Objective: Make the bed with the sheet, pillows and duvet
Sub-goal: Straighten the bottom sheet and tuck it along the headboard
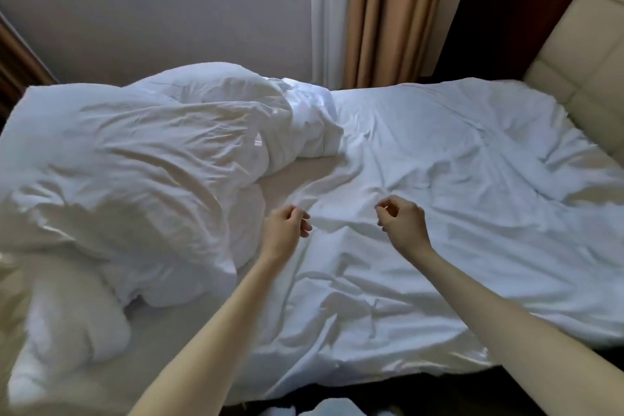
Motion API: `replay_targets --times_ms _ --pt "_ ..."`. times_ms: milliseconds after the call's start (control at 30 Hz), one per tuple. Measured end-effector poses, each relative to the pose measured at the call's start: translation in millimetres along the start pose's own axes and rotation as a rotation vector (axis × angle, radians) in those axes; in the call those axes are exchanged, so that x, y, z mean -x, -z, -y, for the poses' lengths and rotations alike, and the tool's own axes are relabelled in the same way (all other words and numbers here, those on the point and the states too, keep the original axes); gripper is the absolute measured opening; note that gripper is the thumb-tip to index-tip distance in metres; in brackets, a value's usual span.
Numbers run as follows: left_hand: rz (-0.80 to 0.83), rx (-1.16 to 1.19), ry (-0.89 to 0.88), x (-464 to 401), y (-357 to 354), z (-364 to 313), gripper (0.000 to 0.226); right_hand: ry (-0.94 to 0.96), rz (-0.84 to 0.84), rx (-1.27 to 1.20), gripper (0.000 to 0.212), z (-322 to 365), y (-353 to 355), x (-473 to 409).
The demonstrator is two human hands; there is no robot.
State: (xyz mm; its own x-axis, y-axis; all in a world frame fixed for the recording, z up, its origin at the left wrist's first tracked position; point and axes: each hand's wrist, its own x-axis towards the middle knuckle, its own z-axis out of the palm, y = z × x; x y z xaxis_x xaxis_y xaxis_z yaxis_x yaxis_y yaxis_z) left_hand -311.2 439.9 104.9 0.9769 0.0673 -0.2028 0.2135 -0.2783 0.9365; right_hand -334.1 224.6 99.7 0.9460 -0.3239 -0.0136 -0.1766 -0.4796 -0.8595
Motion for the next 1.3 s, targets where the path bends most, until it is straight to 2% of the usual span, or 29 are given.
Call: replay_targets --times_ms 133,300,567,733,1033,1300 --pt "0.035 0.027 0.055 31.6 -64.0 2.6 0.026 -0.071 0.01 0.007 0.013 -45.5 55.0 7.2" --pt "-0.004 0.056 0.123 58.3 -113.2 9.7 0.021 -0.147 0.004 -0.021 0.014 -82.1 106.3 14.4" --pt "0.075 -0.008 0.165 71.5 -153.9 16.5 0.023 -0.255 -0.014 -0.042 0.013 -120.8 144.3 16.6" --pt "0.133 -0.028 0.158 58.7 -172.2 4.9 0.025 -0.309 -0.103 -0.042 0.015 -138.2 162.4 18.1" --pt "0.276 -0.053 0.048 54.1 -234.0 -50.8 0.022 -0.256 -0.192 -0.061 0.013 -146.5 227.4 2.9" --pt "0.287 -0.042 0.041 73.9 -368.9 -73.8 0.022 -0.239 -0.168 -0.13 0.015 -210.2 327.9 -21.9"
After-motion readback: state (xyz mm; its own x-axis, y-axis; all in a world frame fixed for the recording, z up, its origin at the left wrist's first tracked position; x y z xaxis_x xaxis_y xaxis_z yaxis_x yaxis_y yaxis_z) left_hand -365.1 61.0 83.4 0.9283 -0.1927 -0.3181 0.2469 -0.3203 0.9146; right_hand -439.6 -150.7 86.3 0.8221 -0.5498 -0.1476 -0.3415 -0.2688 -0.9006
